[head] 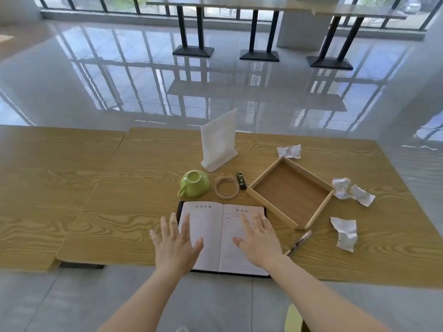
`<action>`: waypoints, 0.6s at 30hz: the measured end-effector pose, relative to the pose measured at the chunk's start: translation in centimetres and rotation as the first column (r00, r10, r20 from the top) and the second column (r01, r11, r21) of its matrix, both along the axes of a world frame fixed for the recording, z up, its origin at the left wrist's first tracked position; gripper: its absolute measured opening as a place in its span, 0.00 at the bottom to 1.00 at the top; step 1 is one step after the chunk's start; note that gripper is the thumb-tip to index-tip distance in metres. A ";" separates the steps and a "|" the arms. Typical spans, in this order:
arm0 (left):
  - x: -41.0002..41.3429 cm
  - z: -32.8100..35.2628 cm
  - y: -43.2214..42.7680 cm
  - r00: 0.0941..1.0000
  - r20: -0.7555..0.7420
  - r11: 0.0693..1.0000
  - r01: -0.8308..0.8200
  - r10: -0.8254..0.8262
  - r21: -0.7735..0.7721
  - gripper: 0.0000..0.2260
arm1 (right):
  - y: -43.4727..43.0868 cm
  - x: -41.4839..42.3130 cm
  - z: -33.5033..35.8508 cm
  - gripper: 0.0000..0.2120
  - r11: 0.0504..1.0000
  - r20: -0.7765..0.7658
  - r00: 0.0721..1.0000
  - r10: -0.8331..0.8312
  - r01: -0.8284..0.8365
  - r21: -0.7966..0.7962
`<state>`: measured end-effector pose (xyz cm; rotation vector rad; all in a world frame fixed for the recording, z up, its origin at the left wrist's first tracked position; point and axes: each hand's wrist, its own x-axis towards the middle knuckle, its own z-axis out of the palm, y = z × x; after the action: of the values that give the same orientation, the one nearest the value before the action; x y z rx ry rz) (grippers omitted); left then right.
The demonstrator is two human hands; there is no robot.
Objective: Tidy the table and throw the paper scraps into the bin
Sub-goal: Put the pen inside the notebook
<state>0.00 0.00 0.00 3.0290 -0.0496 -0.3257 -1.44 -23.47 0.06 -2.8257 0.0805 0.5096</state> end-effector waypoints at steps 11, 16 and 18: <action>0.4 -2.4 0.0 0.957 -0.197 0.963 -0.239 0.211 -0.127 0.34 | -1.1 0.4 -2.4 0.41 0.917 -0.100 0.948 -0.301 0.316 0.243; 1.4 -2.4 0.0 0.942 -0.205 0.952 -0.290 0.266 -0.100 0.36 | -1.0 0.6 -3.0 0.38 0.929 0.000 0.956 -0.295 0.287 0.234; 1.8 -2.3 0.0 0.934 -0.213 0.944 -0.314 0.288 -0.102 0.37 | -1.0 0.8 -3.2 0.38 0.938 0.023 0.961 -0.277 0.265 0.225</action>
<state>1.81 0.05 -2.29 2.7960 0.3885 -0.5627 -0.60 -24.50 -3.10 -2.5541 0.3737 0.3539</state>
